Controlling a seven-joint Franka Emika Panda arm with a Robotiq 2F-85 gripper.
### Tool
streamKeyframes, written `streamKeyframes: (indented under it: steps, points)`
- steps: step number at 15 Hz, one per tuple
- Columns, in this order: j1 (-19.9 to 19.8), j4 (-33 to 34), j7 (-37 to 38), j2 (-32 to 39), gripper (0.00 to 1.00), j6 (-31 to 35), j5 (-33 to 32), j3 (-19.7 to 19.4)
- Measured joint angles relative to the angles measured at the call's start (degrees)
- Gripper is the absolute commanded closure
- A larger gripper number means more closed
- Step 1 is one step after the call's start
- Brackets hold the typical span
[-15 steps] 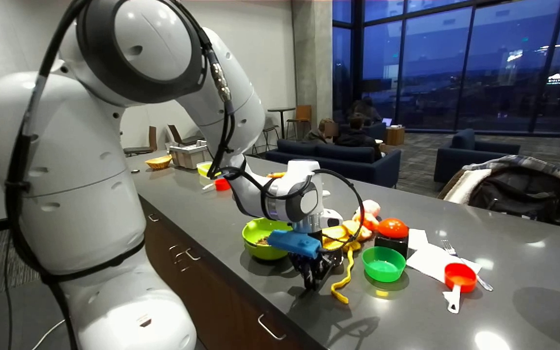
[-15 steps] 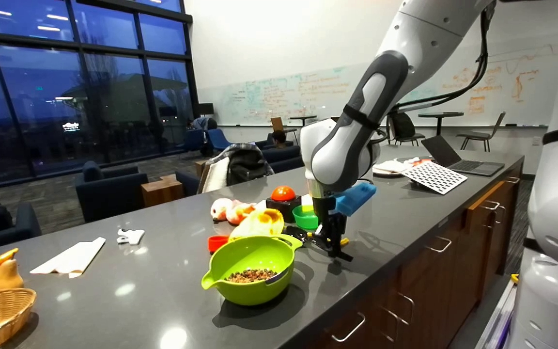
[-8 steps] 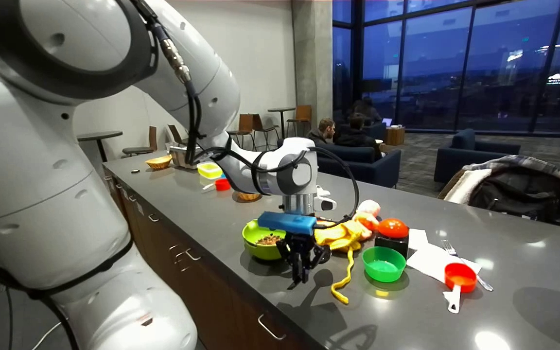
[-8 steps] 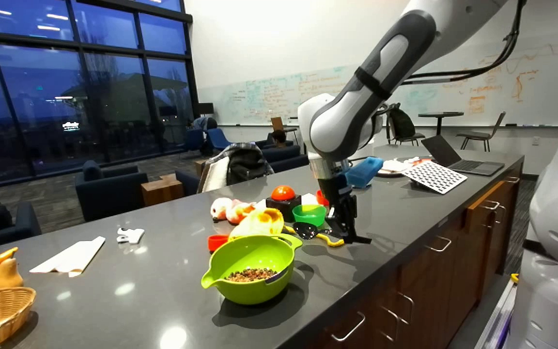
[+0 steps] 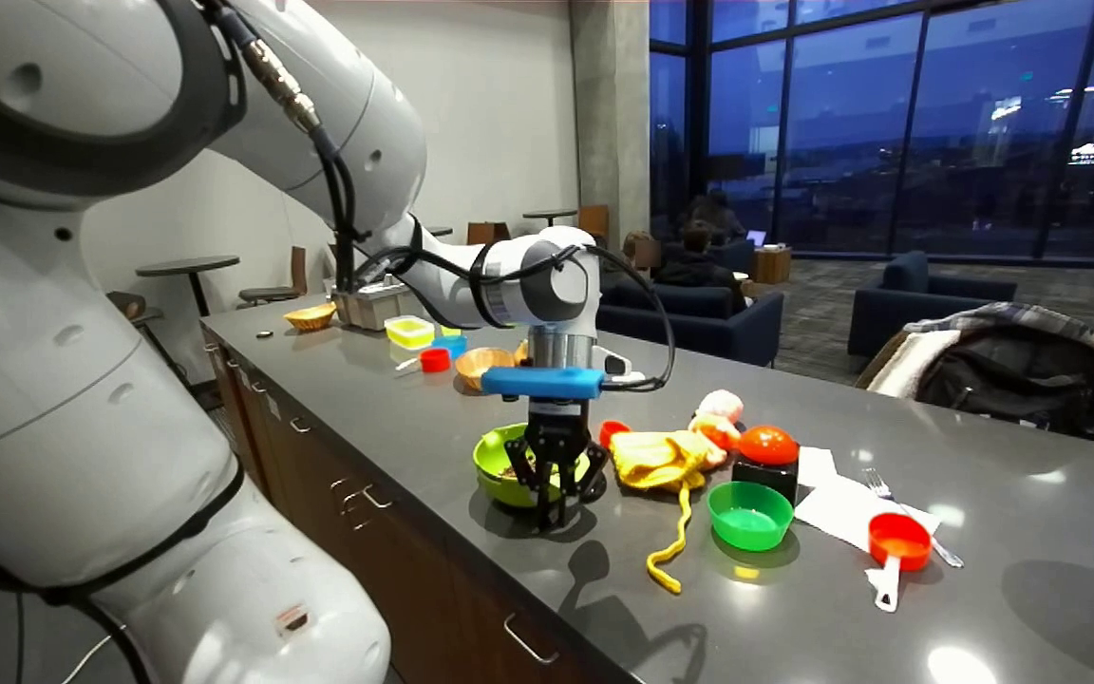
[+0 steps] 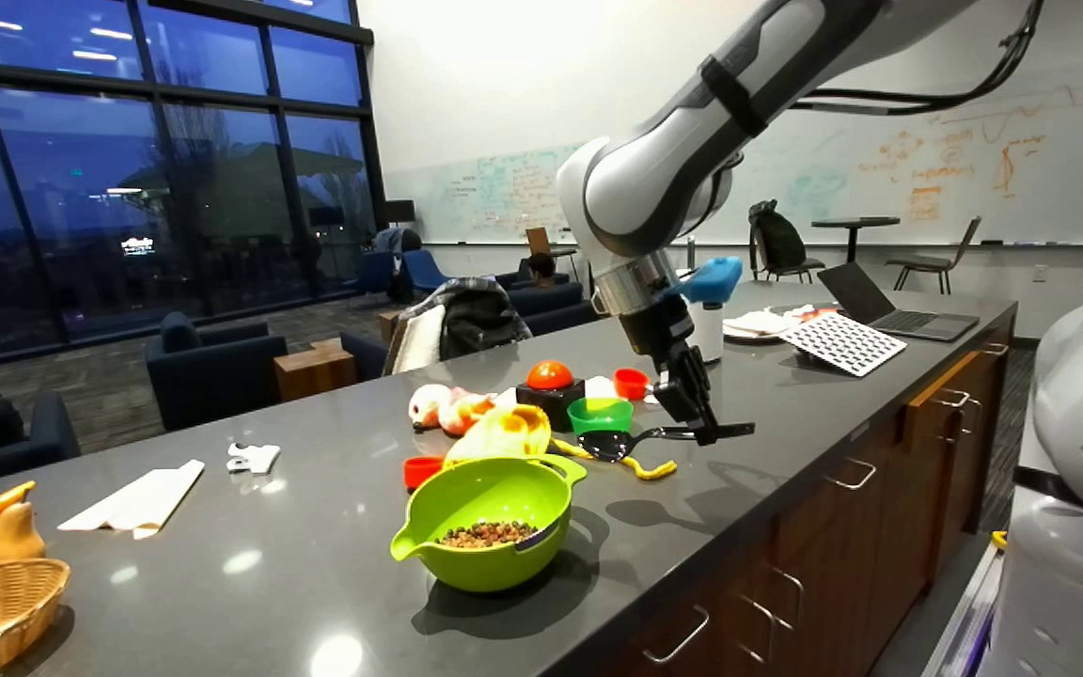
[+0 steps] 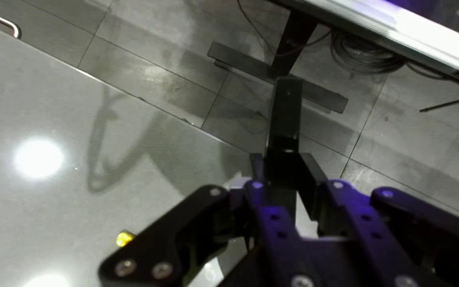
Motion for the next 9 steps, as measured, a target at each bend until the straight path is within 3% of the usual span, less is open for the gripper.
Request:
streamKeyframes:
  steps: [9]
  points:
    - [3.3,7.3,-3.4,0.2,0.94,-15.1,-1.0,3.7]
